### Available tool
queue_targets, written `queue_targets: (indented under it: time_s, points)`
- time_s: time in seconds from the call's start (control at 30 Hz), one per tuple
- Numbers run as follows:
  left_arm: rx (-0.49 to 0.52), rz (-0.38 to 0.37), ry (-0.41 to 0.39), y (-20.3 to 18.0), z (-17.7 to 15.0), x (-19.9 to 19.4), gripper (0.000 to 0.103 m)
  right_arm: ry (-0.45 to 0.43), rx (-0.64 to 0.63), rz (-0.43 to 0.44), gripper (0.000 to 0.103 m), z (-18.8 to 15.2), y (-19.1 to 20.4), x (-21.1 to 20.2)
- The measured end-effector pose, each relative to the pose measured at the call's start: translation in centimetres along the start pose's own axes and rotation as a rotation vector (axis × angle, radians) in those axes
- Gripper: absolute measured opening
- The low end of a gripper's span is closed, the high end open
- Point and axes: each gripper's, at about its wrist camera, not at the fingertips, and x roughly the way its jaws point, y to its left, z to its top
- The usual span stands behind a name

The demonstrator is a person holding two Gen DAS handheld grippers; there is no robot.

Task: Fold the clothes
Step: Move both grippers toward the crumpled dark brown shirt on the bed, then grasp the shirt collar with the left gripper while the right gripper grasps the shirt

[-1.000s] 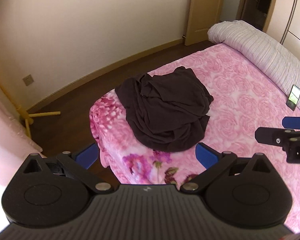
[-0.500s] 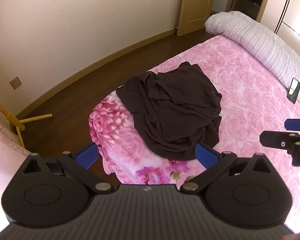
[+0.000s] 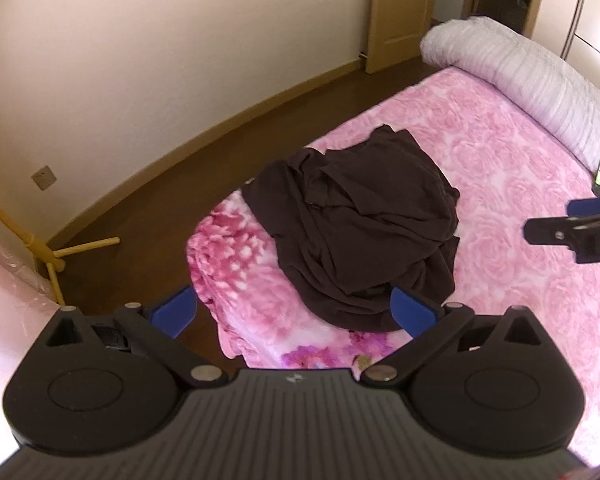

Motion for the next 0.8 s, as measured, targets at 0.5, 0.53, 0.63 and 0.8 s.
queue_targets:
  time_s: [0.5, 0.53, 0.63, 0.8]
  points:
    - [0.55, -0.153, -0.074, -0.6, 7.0, 17.5, 0.102, 0.118, -0.302, -0.027, 0.088, 6.1, 0.7, 15.2]
    - [0.609, -0.165, -0.09, -0.5, 7.3, 18.6, 0.102, 0.127, -0.347, -0.029, 0.088, 6.5, 0.9, 16.4]
    - [0.795, -0.2, -0.139, 0.3, 8.3, 22.0, 0.1, 0.145, -0.526, -0.018, 0.088, 7.5, 1.6, 19.8]
    - [1.025, -0.262, -0.165, 1.8, 10.4, 26.5, 0.095, 0.159, -0.866, 0.04, 0.088, 8.5, 2.9, 23.9]
